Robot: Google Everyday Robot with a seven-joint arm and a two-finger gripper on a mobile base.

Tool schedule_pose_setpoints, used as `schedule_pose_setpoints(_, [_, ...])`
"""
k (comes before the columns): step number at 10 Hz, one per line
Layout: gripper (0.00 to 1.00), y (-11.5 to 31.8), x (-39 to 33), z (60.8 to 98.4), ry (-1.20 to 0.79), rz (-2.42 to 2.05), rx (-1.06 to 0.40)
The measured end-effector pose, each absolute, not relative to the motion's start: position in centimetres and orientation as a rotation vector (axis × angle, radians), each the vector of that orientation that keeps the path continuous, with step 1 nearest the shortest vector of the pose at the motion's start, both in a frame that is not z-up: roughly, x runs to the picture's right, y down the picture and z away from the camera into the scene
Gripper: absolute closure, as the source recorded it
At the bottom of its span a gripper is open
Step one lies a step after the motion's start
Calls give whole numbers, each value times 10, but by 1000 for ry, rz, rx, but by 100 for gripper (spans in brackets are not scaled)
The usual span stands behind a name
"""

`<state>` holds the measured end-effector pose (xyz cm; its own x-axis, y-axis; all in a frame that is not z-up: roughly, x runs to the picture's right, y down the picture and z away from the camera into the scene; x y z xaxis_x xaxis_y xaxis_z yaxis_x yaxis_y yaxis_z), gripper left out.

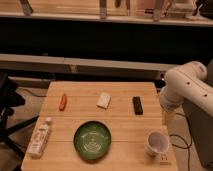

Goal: Place the white sponge in the ceramic cup

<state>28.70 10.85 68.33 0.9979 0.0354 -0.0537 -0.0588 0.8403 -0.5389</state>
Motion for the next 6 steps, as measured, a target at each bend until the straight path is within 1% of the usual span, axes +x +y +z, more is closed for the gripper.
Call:
schedule_pose_setpoints(4, [20, 107, 286, 684, 44, 41, -568])
schedule_pose_setpoints(6, [20, 89, 264, 699, 35, -31, -548])
